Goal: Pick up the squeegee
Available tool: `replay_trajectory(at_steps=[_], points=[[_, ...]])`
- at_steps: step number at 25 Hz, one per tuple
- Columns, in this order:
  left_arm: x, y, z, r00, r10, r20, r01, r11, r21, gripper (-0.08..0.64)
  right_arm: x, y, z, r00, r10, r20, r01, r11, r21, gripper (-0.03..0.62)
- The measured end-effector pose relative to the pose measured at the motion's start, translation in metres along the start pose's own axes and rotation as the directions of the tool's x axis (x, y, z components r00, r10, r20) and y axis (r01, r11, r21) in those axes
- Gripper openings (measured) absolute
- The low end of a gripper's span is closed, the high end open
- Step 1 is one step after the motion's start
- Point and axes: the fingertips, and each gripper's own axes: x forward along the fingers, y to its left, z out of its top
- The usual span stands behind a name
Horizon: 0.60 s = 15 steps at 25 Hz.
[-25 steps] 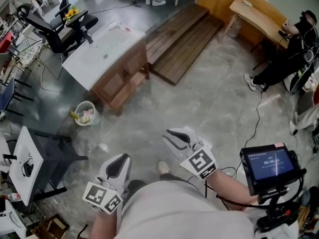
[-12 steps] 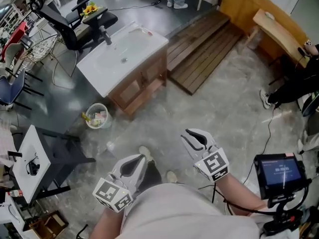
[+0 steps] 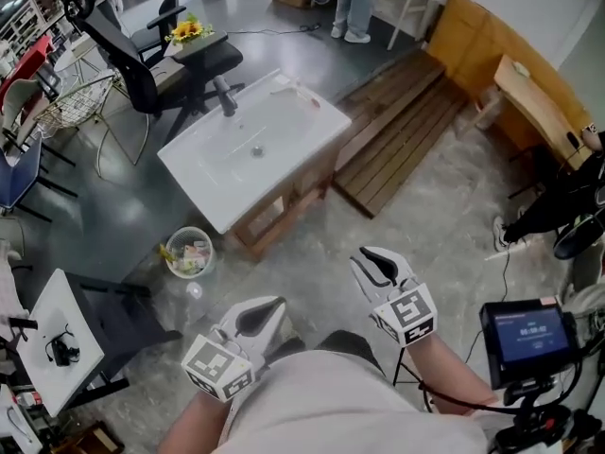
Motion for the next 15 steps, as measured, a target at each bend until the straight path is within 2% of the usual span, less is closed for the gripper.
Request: replay_trajectory(at_steps=[4,8,15], points=[[-0.009,0.032,0.009,1.0,-0.015,-0.009,0.015,1.0,-0.008,0.008,0.036,-0.007,0.024,1.0,-0.013,0.006,0.013,1.0,-0.001,0.084],[-0.011,0.054,0.018,1.0,0.012,0.014,-0.011,0.999,-0.05,0.008,0.073,-0.021,0.033,1.0,-0.007,-0.01,0.006,1.0,-0.014,0.083],[0.034,0.129,0.042,0.991,0.128,0.025,-0.125,0.989,-0.083,0.008,0.183,-0.105,0.047,1.0,0.024,0.001,-0.024,0.998,-0.052,0.084]])
